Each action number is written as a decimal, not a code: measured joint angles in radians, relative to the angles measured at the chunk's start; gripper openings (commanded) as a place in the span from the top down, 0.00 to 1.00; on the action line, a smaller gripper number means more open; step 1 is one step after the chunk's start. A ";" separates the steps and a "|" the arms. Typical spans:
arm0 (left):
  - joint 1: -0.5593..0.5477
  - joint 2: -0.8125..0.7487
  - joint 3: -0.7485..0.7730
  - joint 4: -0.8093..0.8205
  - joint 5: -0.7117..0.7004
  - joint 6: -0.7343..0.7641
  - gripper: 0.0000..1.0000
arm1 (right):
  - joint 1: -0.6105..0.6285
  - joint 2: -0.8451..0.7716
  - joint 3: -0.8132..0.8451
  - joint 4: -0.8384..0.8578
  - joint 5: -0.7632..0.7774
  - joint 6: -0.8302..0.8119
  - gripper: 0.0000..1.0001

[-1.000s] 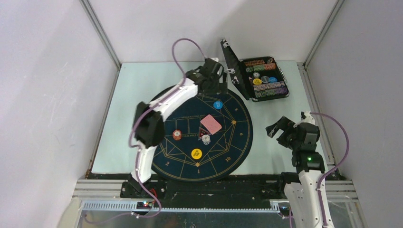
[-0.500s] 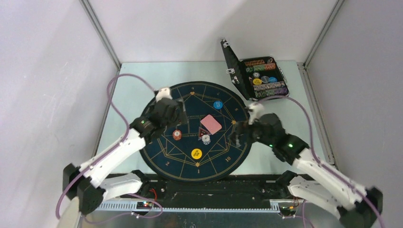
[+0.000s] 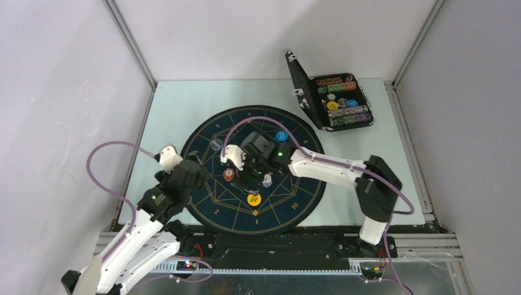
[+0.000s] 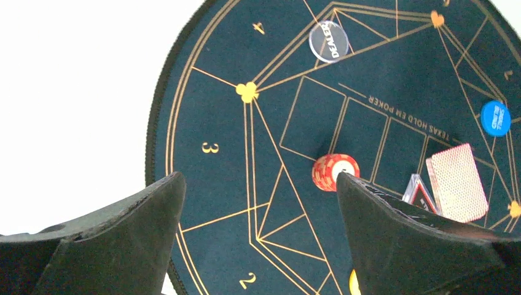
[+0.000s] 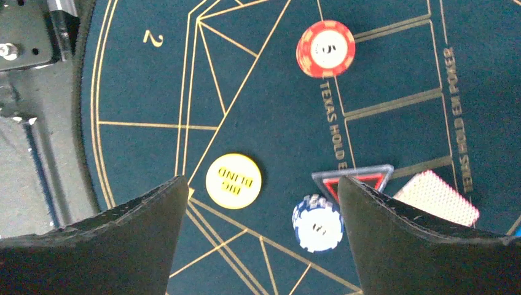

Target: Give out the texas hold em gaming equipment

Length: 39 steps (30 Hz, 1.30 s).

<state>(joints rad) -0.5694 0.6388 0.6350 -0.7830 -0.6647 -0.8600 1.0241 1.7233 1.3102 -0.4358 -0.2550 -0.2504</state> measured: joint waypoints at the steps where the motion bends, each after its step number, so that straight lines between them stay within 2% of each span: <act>1: 0.000 -0.017 -0.009 -0.008 -0.015 -0.010 0.00 | 0.001 0.045 0.042 -0.019 -0.013 -0.021 0.07; 5: 0.001 -0.063 -0.036 -0.032 -0.072 -0.050 0.00 | 0.013 0.166 0.128 -0.071 -0.024 -0.067 0.07; 19: 0.007 -0.145 -0.072 -0.057 -0.171 -0.132 0.00 | 0.081 0.316 0.136 -0.169 0.034 -0.071 0.14; 24: 0.007 -0.148 -0.080 -0.057 -0.171 -0.135 0.00 | 0.092 0.320 0.138 -0.157 0.087 -0.049 0.16; 29: 0.007 -0.143 -0.082 -0.056 -0.171 -0.135 0.00 | 0.101 0.318 0.126 -0.137 0.121 -0.026 0.24; 39: 0.007 -0.142 -0.082 -0.056 -0.171 -0.135 0.00 | 0.102 0.243 0.011 -0.051 0.171 0.050 0.34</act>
<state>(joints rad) -0.5621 0.4969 0.5526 -0.8391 -0.8360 -0.9947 1.1263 1.9667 1.3216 -0.4866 -0.0841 -0.2001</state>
